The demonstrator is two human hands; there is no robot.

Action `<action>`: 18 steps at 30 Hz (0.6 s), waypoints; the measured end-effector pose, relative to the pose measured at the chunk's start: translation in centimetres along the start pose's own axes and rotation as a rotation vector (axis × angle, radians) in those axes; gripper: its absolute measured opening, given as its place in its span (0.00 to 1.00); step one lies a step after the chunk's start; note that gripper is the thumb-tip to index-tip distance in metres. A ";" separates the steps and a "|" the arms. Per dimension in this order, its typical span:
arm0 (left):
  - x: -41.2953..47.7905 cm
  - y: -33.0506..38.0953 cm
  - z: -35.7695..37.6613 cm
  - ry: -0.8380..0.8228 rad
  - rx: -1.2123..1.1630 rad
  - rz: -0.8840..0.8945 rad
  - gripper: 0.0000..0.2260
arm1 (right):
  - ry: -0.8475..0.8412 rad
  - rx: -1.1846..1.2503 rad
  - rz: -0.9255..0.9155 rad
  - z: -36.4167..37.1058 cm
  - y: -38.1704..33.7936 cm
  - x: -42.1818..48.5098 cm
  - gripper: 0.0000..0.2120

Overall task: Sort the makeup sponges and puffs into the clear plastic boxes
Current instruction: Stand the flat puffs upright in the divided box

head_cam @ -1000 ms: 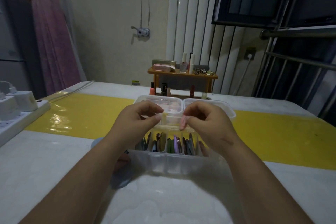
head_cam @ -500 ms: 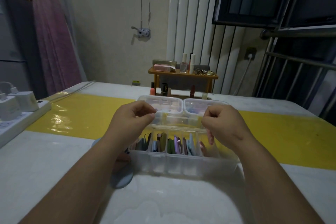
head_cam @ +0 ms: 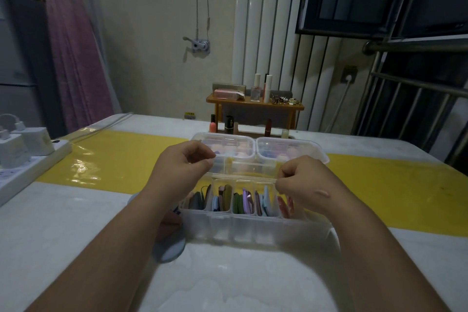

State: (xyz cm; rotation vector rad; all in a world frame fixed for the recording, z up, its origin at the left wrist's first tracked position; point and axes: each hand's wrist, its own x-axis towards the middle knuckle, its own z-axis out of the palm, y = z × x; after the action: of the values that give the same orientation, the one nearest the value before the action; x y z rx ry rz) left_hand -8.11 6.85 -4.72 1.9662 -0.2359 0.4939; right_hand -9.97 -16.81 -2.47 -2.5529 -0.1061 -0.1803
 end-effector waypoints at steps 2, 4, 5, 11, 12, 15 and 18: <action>0.0 0.0 0.0 0.002 -0.001 -0.007 0.06 | -0.022 -0.040 0.014 0.1 0.1 0.0 0.08; 0.0 -0.1 0.0 0.002 -0.003 -0.014 0.07 | -0.049 -0.070 0.024 0.2 0.2 0.0 0.07; 0.0 -0.1 0.0 0.002 -0.005 -0.020 0.07 | -0.062 -0.081 0.028 0.2 0.2 0.0 0.06; 0.0 -0.1 -0.1 -0.003 -0.002 -0.039 0.06 | -0.057 -0.133 0.041 0.1 -0.2 -0.1 0.02; 0.0 -0.1 -0.1 0.002 0.000 -0.041 0.06 | -0.064 -0.140 0.048 0.1 -0.3 -0.1 0.04; 0.0 -0.1 0.0 0.010 -0.002 -0.037 0.08 | -0.078 -0.172 0.070 0.0 -0.5 -0.4 0.07; 0.1 -0.3 0.0 0.004 -0.014 -0.049 0.09 | -0.064 -0.206 0.065 -0.1 -0.6 -0.2 0.07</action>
State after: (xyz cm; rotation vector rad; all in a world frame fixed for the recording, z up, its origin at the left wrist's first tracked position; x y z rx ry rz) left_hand -7.93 7.01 -4.91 1.9520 -0.1878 0.4633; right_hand -10.24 -16.37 -2.07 -2.7638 -0.0298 -0.0882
